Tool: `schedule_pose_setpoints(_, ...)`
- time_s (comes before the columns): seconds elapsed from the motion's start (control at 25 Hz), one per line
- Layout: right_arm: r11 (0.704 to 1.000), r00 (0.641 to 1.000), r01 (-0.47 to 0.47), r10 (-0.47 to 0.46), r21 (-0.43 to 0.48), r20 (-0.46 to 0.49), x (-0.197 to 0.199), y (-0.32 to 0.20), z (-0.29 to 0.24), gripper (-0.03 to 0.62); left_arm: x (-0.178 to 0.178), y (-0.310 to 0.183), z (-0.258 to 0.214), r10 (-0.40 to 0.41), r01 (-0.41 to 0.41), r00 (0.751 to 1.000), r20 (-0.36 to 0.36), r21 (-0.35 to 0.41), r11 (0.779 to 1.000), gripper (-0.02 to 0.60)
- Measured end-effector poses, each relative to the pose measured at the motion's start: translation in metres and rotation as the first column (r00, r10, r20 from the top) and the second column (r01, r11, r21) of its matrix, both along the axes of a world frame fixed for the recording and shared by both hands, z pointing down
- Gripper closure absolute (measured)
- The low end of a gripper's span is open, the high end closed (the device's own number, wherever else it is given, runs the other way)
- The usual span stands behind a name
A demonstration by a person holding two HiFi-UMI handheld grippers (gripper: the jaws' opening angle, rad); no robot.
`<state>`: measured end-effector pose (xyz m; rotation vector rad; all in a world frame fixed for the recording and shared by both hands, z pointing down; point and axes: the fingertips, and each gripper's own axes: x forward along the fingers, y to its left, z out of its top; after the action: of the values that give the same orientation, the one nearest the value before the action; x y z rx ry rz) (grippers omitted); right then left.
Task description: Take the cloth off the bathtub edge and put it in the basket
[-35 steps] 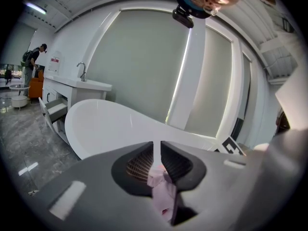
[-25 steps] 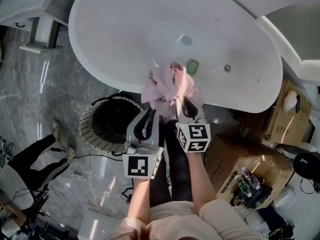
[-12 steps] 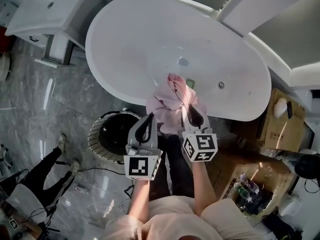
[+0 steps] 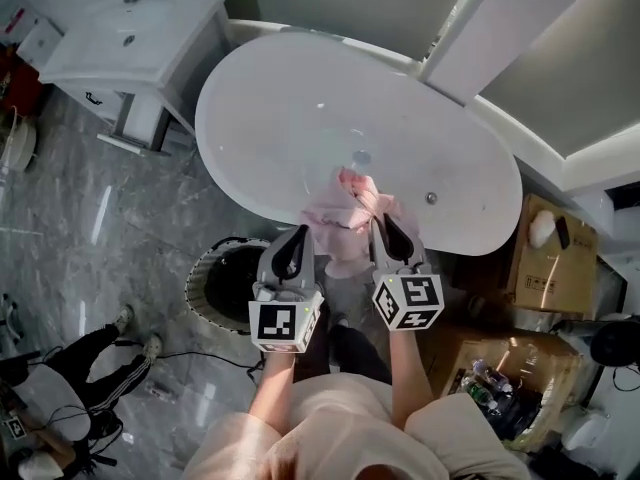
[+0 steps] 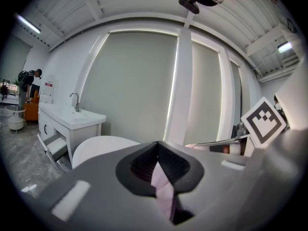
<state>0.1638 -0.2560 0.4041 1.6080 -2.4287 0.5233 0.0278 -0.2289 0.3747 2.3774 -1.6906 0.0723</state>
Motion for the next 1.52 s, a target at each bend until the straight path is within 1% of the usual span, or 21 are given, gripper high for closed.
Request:
schedule_pose_setpoints(0.08, 1.000, 1.000, 0.011, -0.011, 0.018, -0.002, 0.008, 0.008, -0.016, 0.530, 0.003, 0.010, -0.005, -0.002, 0.002, 1.000, 0.026, 0.007, 1.000, 0.580)
schedule_pose_setpoints(0.2, 0.998, 1.000, 0.025, -0.025, 0.062, 0.002, 0.020, 0.019, -0.044, 0.530, 0.009, 0.026, -0.016, -0.021, 0.021, 1.000, 0.012, 0.011, 1.000, 0.580)
schedule_pose_setpoints(0.4, 0.990, 0.999, 0.042, -0.044, 0.132, 0.009, 0.037, 0.050, -0.093, 0.530, 0.030, 0.059, -0.058, -0.022, 0.021, 1.000, 0.022, 0.075, 0.997, 0.580)
schedule_pose_setpoints(0.56, 0.983, 0.999, 0.040, -0.043, 0.179, 0.009, 0.055, 0.075, -0.121, 0.530, 0.050, 0.086, -0.089, -0.013, 0.007, 0.999, 0.044, 0.149, 0.989, 0.580)
schedule_pose_setpoints(0.84, 0.976, 0.998, 0.035, -0.045, 0.216, 0.038, 0.067, 0.108, -0.154, 0.530, 0.054, 0.121, -0.121, -0.011, 0.000, 0.999, 0.053, 0.196, 0.981, 0.580)
schedule_pose_setpoints(1.04, 0.971, 0.997, 0.022, -0.040, 0.238, 0.068, 0.067, 0.122, -0.173, 0.530, 0.053, 0.132, -0.131, 0.006, -0.019, 0.998, 0.061, 0.216, 0.976, 0.580)
schedule_pose_setpoints(1.24, 0.968, 0.995, 0.033, -0.056, 0.247, 0.087, 0.059, 0.133, -0.184, 0.530, 0.047, 0.139, -0.136, 0.002, -0.015, 0.998, 0.059, 0.222, 0.975, 0.580)
schedule_pose_setpoints(1.4, 0.960, 0.993, 0.057, -0.083, 0.274, 0.087, 0.051, 0.137, -0.196, 0.530, 0.038, 0.145, -0.140, -0.022, 0.008, 0.998, 0.059, 0.230, 0.973, 0.580)
schedule_pose_setpoints(1.52, 0.951, 0.989, 0.089, -0.119, 0.295, 0.084, 0.036, 0.137, -0.206, 0.530, 0.026, 0.150, -0.145, -0.058, 0.042, 0.997, 0.058, 0.237, 0.970, 0.580)
